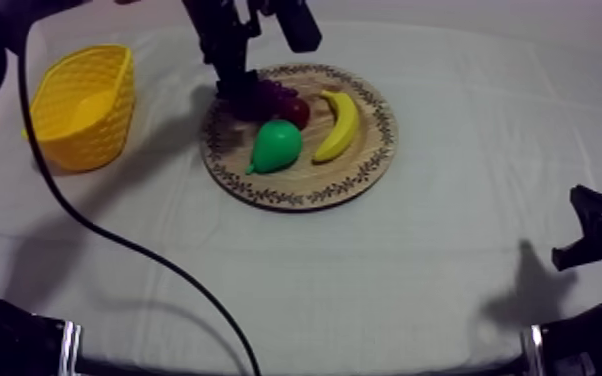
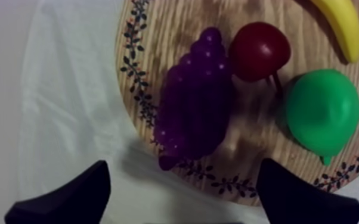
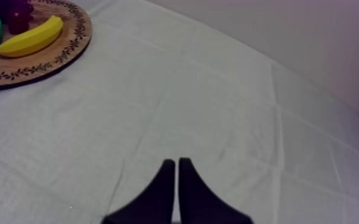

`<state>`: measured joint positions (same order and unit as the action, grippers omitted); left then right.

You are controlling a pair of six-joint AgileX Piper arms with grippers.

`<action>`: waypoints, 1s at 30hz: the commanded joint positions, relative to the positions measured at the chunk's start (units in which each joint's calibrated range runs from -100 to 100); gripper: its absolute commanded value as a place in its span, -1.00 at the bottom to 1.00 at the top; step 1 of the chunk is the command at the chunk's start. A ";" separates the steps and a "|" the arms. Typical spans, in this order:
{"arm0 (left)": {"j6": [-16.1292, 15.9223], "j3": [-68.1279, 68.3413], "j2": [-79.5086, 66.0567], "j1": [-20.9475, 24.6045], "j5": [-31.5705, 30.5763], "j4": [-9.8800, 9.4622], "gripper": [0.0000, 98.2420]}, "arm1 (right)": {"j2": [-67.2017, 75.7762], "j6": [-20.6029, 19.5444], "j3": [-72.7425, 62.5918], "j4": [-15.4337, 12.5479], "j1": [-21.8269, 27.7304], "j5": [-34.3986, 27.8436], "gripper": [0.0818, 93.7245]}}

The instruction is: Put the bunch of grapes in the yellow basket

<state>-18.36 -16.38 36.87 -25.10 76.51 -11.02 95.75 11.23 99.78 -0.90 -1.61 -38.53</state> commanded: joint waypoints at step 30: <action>-1.83 -21.12 22.05 0.42 7.11 0.61 0.74 | 0.00 0.03 0.00 -0.01 0.00 -0.02 -0.99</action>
<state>-20.23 -37.37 58.70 -24.64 83.63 -10.40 95.75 11.24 99.78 -0.90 -1.61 -38.53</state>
